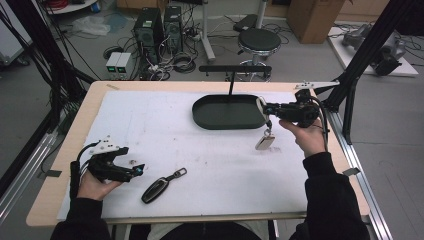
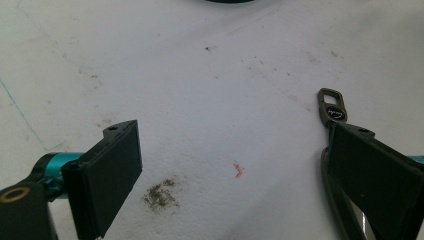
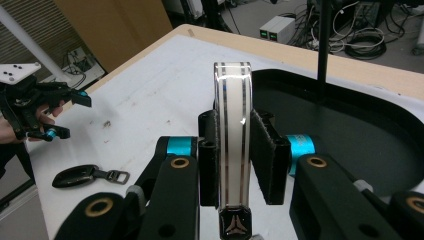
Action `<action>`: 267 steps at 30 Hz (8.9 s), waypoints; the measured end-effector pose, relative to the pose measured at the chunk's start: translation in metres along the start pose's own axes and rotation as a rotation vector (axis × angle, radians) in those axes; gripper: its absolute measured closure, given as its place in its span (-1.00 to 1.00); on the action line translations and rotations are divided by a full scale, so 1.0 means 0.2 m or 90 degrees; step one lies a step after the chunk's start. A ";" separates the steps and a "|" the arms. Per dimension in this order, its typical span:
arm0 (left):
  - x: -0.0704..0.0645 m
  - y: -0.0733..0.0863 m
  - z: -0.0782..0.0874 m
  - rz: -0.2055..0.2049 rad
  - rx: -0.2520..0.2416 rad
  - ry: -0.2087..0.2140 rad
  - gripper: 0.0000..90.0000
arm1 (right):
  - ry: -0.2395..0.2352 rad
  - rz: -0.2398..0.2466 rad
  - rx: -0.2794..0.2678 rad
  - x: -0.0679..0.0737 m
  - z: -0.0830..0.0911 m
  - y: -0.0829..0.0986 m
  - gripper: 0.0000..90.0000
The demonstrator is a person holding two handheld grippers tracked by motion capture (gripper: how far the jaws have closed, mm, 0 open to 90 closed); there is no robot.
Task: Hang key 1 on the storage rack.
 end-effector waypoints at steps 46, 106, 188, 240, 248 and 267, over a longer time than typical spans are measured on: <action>0.02 0.00 0.01 0.011 -0.019 0.003 -0.82 | -0.031 0.040 0.026 0.17 -0.39 -0.58 0.67; 0.03 0.03 -0.02 0.007 -0.004 0.020 -0.82 | 0.055 -0.084 -0.122 -0.01 -0.85 -0.87 0.51; 0.03 0.05 -0.02 0.008 0.013 0.010 -0.82 | 0.151 0.079 -0.048 -0.12 -0.32 -0.06 -0.98; 0.02 0.05 -0.03 0.012 0.020 0.012 -0.82 | 0.168 0.041 0.000 -0.32 -0.10 0.52 -0.98; 0.01 0.06 -0.03 0.011 0.022 0.013 -0.82 | 0.171 0.043 0.007 -0.34 -0.09 0.60 -0.98; -0.02 0.01 -0.06 -0.002 0.037 0.038 -0.82 | 0.178 0.047 0.033 -0.36 -0.07 0.77 -0.98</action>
Point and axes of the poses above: each handheld gripper's, and its own axes: z roughly backward along the jaws, y roughly out of its underside, x roughly to its left, the point moved 8 cm from there along -z, roughly forward along the jaws, and after that the axes turned 15 degrees about -z, right-handed, at the moved point
